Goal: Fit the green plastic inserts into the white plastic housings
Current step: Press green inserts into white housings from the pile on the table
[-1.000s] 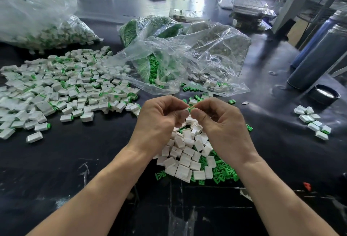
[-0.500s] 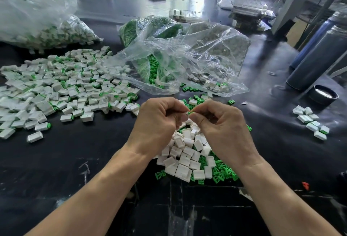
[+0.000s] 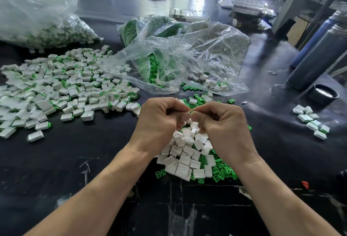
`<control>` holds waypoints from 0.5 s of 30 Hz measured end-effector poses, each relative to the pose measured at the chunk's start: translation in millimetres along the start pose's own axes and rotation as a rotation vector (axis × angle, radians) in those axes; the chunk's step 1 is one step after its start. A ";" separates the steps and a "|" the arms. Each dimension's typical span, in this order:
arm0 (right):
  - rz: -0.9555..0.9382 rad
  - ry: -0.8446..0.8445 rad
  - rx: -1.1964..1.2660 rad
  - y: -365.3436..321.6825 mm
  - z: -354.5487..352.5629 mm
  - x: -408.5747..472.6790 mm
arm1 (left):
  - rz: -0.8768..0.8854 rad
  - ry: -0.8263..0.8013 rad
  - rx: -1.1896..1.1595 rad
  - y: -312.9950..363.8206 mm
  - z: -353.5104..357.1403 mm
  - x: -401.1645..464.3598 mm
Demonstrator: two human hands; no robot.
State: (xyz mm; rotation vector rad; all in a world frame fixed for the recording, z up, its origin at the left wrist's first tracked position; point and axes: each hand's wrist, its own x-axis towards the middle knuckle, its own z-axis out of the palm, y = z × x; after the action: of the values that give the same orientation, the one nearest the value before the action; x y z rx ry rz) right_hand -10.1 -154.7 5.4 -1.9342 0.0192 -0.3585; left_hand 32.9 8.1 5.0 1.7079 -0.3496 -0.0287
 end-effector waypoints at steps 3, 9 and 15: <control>0.018 0.021 0.045 -1.5 0.0 0.3 | -0.018 0.024 -0.058 -0.2 2.9 -0.7; 0.057 -0.029 0.110 -2.4 -1.8 1.8 | -0.028 0.020 -0.098 -2.5 2.7 1.4; 0.174 -0.015 0.309 -9.5 -2.5 4.7 | -0.010 0.015 -0.154 1.9 4.1 3.0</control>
State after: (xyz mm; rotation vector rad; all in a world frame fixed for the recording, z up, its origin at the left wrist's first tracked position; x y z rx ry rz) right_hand -7.7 -154.1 16.1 -1.6158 0.1147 -0.2166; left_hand 34.5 3.2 6.7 1.5565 -0.3196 -0.0495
